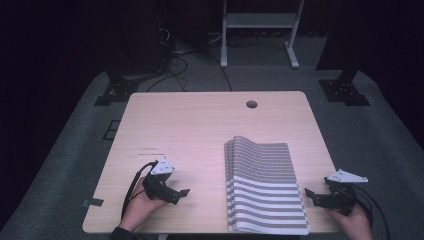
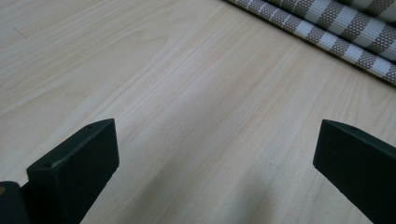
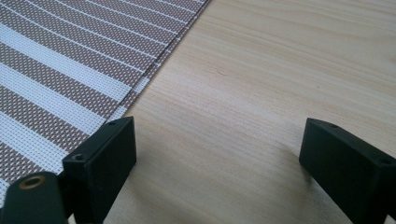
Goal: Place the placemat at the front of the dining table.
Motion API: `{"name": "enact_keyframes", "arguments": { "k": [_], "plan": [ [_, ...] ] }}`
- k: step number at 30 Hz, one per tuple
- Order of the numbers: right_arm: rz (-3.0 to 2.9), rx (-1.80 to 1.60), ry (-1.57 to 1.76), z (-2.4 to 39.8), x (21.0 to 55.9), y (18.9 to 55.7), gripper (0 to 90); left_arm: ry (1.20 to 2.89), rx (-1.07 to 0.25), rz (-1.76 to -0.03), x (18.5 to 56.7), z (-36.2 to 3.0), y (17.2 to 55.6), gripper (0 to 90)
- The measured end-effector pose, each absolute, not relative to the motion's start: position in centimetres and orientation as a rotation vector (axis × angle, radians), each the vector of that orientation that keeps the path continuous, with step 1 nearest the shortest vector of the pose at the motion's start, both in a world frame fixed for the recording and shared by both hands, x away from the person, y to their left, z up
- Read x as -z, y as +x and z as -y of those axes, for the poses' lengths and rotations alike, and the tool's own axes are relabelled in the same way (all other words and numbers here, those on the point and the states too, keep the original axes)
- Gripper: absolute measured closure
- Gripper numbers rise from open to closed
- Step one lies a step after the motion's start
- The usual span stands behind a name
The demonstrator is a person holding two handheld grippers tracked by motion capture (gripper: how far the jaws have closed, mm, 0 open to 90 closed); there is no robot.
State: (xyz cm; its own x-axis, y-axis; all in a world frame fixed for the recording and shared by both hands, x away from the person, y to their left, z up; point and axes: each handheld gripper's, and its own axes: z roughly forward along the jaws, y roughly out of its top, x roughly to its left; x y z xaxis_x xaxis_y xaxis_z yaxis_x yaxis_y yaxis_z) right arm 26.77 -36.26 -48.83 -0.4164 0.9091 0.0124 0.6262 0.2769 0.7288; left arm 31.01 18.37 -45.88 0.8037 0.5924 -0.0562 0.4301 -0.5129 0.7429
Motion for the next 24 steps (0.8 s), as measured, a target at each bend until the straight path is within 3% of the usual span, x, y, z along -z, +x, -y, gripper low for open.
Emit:
{"name": "enact_keyframes", "arguments": {
  "k": [24],
  "plan": [
    [-2.145,-0.939,1.385,36.3,48.8,26.5,9.6,2.163,-0.229,-0.684,44.3,-15.5,32.7,0.0]
  ]
}}
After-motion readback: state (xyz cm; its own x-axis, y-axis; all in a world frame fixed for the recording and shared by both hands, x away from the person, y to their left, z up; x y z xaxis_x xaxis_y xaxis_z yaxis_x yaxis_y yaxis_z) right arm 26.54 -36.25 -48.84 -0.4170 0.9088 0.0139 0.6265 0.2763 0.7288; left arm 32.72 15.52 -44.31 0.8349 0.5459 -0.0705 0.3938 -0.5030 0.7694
